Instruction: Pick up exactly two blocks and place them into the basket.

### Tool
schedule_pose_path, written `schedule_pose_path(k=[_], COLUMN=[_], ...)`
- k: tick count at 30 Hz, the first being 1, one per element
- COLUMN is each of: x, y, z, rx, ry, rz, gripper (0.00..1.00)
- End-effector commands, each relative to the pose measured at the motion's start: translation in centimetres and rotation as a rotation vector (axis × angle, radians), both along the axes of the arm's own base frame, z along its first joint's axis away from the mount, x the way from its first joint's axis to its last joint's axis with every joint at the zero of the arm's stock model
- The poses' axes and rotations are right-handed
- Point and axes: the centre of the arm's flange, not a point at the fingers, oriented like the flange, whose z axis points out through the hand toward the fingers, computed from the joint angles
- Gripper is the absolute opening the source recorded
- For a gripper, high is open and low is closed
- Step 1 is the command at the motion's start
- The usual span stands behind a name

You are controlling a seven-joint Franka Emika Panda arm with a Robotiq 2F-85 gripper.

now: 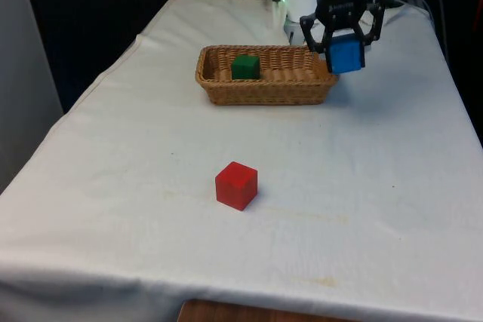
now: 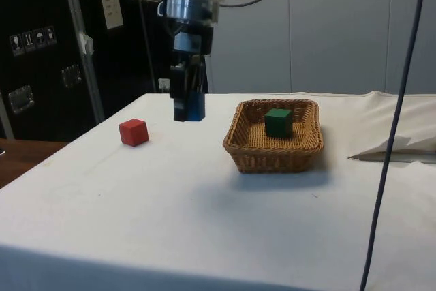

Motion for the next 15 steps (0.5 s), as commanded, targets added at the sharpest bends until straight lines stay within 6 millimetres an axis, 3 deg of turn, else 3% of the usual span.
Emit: schedule_pose_path(k=[1,15], x=[-0.5,-3.1], y=[-0.3,-1.7], z=[-0.3,-0.7], rx=[-0.021,-0.064], ry=[0.000,-0.006], rz=[-0.003,0.049], gripper=[0.00,0.00])
